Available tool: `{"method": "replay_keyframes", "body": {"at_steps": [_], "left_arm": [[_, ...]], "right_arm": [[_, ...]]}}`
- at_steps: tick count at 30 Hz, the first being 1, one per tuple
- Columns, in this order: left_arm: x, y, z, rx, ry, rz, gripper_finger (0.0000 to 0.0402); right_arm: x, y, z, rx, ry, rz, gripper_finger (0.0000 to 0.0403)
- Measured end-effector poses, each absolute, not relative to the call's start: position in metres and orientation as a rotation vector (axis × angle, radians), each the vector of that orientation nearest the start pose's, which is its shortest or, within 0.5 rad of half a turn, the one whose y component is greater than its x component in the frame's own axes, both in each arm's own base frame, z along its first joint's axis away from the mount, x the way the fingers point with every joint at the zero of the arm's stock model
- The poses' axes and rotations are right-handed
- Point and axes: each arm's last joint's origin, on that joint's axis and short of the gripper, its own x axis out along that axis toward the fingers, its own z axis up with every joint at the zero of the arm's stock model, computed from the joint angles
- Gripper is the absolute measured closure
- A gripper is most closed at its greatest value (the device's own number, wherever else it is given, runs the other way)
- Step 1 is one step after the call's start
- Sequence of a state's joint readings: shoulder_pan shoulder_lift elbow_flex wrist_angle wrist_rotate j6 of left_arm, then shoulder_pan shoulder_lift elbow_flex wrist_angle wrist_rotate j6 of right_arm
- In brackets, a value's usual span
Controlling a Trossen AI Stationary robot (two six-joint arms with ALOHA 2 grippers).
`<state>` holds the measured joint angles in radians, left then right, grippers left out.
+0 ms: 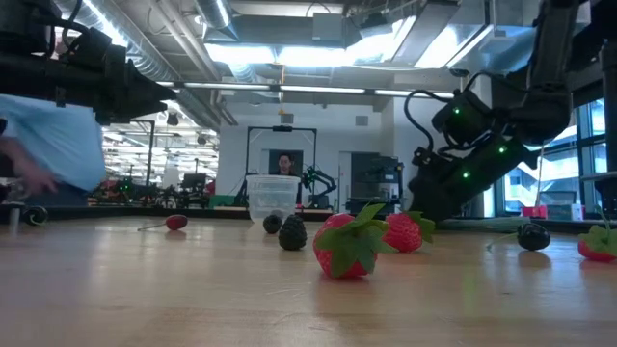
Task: Pick and placing Produce into tupperware
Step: Put the top blueberry into the transparent container
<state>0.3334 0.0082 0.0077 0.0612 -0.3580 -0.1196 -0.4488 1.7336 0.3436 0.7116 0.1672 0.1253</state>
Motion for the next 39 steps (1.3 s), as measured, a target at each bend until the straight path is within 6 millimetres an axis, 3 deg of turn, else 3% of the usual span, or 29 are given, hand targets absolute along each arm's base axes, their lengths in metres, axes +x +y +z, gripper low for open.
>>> {"method": "replay_keyframes", "body": {"at_steps": [10,32,39], "left_arm": [[0.0871,0.0409,0.1713,-0.091,-0.095,0.688,0.0154],[0.0871,0.0409,0.1712,-0.091,-0.094,0.688,0.0154],[0.0872,0.0409,0.1713,-0.091,-0.095,0.688,0.0154]], "right_arm": [[0.2107,-0.1062,0.0698,0.216,0.665,-0.625,0.0225],[0.2092,-0.1053,0.0679,0.223,0.69,-0.621,0.0221],[0.2097,-0.104,0.068,0.244,0.686,-0.614,0.0236]]}}
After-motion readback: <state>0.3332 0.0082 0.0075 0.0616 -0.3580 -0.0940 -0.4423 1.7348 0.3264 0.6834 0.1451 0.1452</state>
